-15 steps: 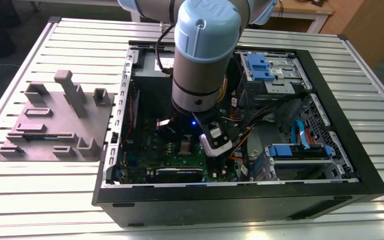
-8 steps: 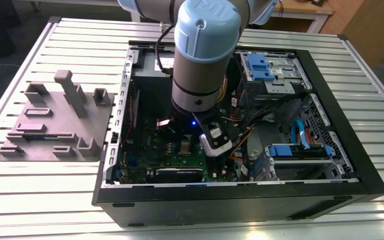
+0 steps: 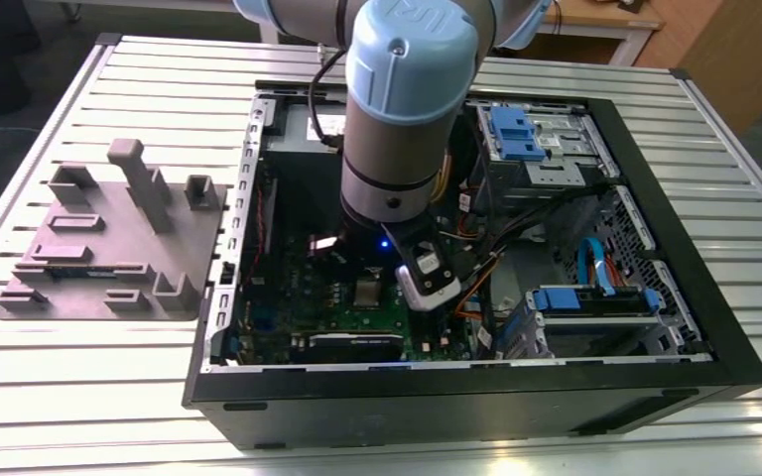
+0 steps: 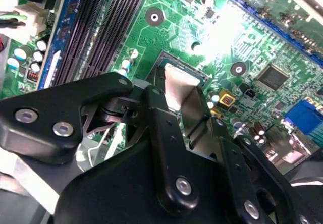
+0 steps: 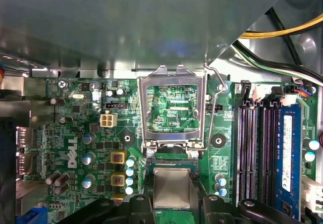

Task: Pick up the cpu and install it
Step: 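Place the cpu into insertion slot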

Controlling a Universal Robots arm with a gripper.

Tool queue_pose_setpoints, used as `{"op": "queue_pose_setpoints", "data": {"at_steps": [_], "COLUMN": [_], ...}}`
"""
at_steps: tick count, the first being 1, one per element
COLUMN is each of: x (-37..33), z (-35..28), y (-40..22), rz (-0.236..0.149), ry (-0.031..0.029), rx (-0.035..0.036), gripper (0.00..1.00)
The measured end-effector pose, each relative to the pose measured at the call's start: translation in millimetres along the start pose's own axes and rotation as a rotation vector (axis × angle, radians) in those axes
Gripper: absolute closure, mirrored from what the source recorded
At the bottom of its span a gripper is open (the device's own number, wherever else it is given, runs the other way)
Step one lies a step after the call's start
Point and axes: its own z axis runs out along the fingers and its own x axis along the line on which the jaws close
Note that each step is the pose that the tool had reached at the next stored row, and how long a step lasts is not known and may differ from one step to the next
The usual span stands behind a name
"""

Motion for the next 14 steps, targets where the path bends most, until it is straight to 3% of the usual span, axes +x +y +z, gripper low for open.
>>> {"op": "queue_pose_setpoints", "data": {"at_steps": [9, 14], "x": [0.3, 0.4], "z": [-8.3, -13.2], "y": [0.1, 0.1], "rz": [0.000, 0.000], "ry": [0.0000, 0.0001], "rx": [0.0001, 0.0001], "gripper": [0.61, 0.85]}}
